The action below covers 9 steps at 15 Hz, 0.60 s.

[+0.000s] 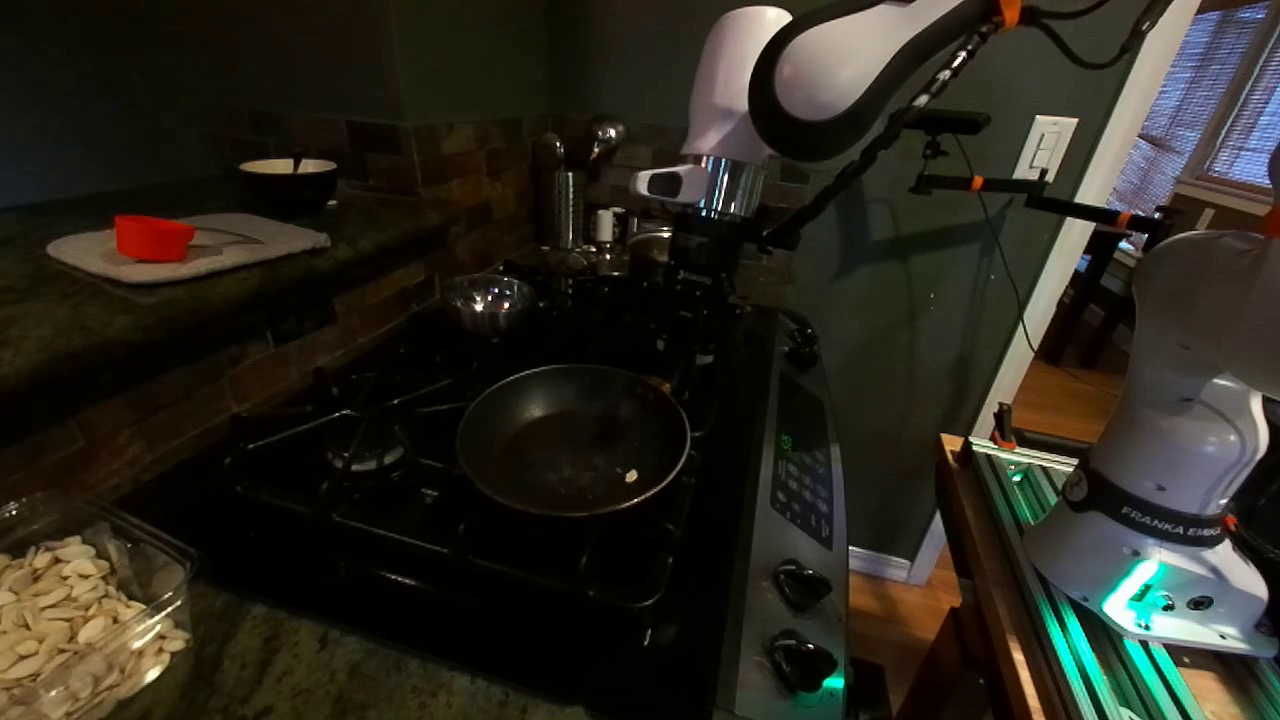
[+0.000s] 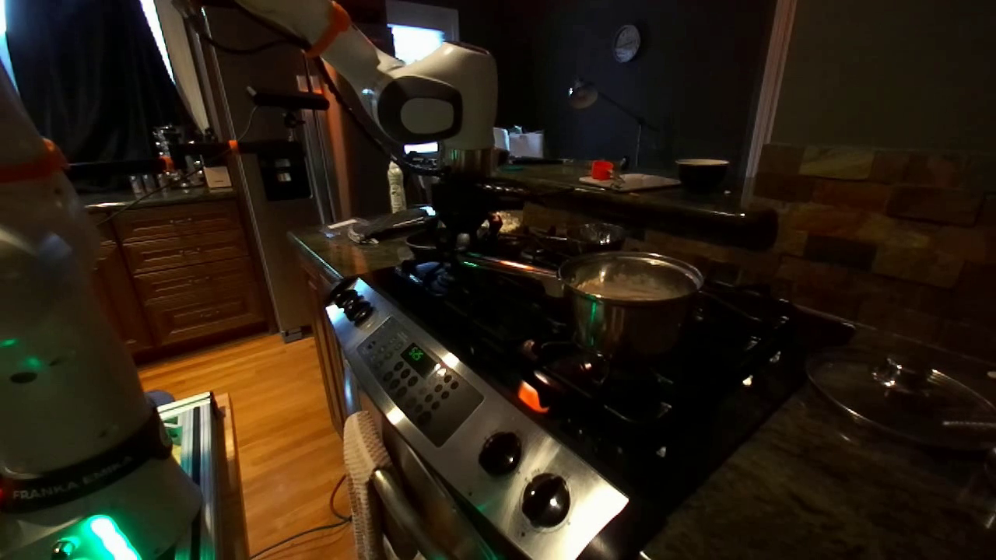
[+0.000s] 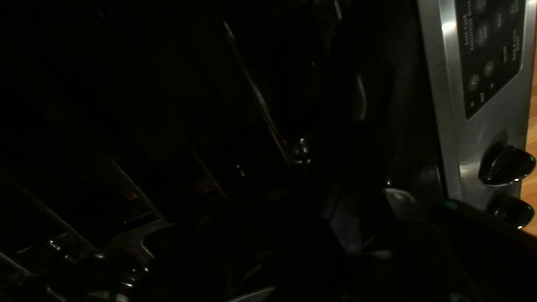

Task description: Move the pan forward

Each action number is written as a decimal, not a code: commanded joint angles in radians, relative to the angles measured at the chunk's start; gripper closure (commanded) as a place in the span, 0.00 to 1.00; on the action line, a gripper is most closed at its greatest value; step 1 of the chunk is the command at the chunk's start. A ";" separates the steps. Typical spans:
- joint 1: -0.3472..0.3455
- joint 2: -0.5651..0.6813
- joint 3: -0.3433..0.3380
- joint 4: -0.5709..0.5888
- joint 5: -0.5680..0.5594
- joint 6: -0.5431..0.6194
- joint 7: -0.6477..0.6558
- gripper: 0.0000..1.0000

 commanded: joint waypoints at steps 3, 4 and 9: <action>0.009 0.065 0.002 0.075 -0.158 0.027 0.075 0.92; 0.009 0.073 0.002 0.086 -0.178 0.026 0.080 0.92; 0.008 0.124 0.006 0.142 -0.307 0.016 0.091 0.92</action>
